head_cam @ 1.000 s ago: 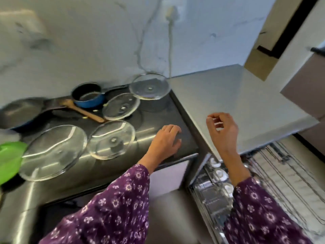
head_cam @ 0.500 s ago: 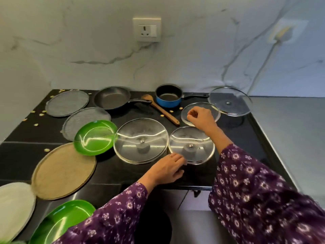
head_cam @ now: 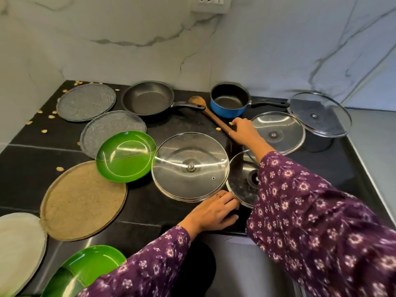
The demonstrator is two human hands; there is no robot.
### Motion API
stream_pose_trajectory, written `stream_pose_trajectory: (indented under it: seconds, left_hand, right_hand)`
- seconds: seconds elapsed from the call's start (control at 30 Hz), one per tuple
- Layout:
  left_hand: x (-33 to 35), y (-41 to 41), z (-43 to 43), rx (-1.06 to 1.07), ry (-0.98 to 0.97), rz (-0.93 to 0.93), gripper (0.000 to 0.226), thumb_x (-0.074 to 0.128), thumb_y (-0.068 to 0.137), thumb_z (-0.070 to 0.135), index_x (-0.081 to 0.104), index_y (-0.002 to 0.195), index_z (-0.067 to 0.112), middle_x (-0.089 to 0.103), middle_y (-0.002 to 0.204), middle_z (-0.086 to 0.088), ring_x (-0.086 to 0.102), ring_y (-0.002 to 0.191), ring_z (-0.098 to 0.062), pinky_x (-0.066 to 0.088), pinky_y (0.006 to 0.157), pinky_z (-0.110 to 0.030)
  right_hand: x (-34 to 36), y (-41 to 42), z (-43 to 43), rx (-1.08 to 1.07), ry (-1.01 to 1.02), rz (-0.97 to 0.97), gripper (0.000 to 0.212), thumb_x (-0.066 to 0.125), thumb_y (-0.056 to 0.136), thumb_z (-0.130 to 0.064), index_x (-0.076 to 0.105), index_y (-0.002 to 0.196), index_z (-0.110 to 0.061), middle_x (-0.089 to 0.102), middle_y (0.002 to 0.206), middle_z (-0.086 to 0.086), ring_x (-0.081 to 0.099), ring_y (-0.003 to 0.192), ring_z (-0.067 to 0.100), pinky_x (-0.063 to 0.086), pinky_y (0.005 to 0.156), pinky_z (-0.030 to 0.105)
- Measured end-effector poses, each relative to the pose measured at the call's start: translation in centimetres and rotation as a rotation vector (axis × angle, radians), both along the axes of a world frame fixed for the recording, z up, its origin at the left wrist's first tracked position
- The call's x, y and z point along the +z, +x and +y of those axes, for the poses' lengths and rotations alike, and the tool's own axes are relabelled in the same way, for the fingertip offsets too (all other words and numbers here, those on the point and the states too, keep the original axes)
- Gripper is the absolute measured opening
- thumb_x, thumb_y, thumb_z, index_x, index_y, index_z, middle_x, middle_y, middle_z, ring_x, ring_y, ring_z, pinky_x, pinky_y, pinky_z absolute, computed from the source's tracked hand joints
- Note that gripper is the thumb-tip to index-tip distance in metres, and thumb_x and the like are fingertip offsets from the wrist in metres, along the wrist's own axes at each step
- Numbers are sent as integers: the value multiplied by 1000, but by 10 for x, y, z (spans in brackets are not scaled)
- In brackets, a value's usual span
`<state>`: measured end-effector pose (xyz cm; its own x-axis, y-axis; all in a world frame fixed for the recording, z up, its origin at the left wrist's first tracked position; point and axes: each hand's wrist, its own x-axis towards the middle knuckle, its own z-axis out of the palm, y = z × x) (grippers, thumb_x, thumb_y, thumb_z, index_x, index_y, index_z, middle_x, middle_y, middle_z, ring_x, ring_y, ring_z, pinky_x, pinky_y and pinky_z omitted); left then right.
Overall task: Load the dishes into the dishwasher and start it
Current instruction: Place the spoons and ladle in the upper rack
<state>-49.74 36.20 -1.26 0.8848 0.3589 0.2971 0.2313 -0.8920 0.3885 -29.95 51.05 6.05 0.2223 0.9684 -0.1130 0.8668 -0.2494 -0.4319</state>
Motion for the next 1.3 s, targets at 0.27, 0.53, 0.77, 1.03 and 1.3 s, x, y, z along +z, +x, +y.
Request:
stream_pose_trajectory:
  seconds: [0.27, 0.53, 0.77, 1.03, 1.3]
  left_hand:
    - [-10, 0, 4, 45, -72, -18, 20, 54, 91, 21, 56, 104, 6, 53, 110, -8, 49, 99, -21, 39, 90, -29]
    - [-9, 0, 3, 54, -96, 11, 26, 54, 91, 21, 54, 112, 7, 53, 112, -9, 48, 101, -22, 39, 91, -30]
    - [-4, 1, 0, 90, -85, -11, 11, 57, 89, 24, 55, 94, 14, 52, 99, -1, 47, 91, -15, 40, 82, -24]
    - [0, 2, -5, 114, -35, 36, 10, 56, 90, 28, 57, 91, 18, 55, 94, 3, 50, 88, -14, 40, 80, -21]
    - [16, 48, -64, -85, -7, -19, 9, 59, 88, 23, 60, 90, 14, 56, 91, 2, 53, 85, -16, 42, 81, -23]
  right_hand:
    - [-24, -18, 19, 53, -49, -182, 31, 64, 86, -19, 52, 110, -4, 57, 110, 17, 54, 103, 35, 46, 83, 43]
    - [-20, -22, 18, -77, 9, -110, 29, 51, 91, -6, 46, 118, 3, 43, 123, 22, 53, 106, 40, 44, 85, 43]
    - [8, 3, -24, -99, 38, -124, 24, 50, 88, -5, 48, 112, -1, 47, 118, 19, 55, 99, 39, 40, 73, 39]
    - [35, 66, -112, -176, 133, -83, 24, 48, 85, -7, 53, 107, -1, 50, 111, 20, 55, 96, 40, 42, 74, 40]
    - [70, 151, -239, -407, 349, 137, 18, 60, 77, -10, 56, 94, -4, 59, 88, 11, 57, 80, 26, 43, 67, 34]
